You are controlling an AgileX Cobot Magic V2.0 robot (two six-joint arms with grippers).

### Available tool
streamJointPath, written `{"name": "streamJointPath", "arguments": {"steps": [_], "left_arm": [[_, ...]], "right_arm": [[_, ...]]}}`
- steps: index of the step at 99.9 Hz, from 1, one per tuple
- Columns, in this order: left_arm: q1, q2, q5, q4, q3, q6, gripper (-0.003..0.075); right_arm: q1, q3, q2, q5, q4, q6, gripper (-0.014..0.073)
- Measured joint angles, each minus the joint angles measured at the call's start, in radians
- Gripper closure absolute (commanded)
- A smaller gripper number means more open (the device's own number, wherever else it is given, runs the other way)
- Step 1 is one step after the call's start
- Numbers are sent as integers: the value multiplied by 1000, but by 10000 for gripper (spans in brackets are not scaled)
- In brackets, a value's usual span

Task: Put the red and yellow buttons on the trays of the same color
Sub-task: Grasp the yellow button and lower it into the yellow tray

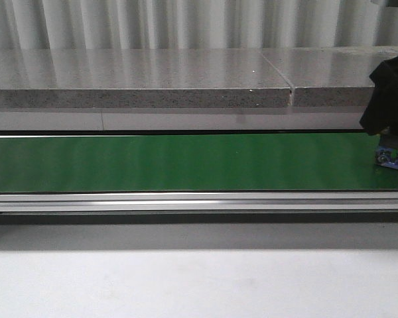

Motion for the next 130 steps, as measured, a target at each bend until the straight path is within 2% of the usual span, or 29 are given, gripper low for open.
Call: {"name": "streamJointPath", "arguments": {"steps": [8, 30, 44, 65, 87, 100, 114, 130], "left_arm": [[0, 0, 0, 0, 0, 0, 741], [0, 0, 0, 0, 0, 0, 741], [0, 0, 0, 0, 0, 0, 741], [0, 0, 0, 0, 0, 0, 741], [0, 0, 0, 0, 0, 0, 741], [0, 0, 0, 0, 0, 0, 741], [0, 0, 0, 0, 0, 0, 741], [0, 0, 0, 0, 0, 0, 741]], "right_arm": [[0, 0, 0, 4, 2, 2, 381], [-13, 0, -5, 31, 2, 9, 380], [-77, 0, -59, 38, 2, 51, 380], [-283, 0, -157, 10, 2, 103, 380], [-534, 0, -174, -58, 4, 271, 380], [-658, 0, -174, -102, 6, 321, 380], [-745, 0, -174, -150, 8, 342, 380], [-768, 0, -142, -161, 10, 351, 380]]}}
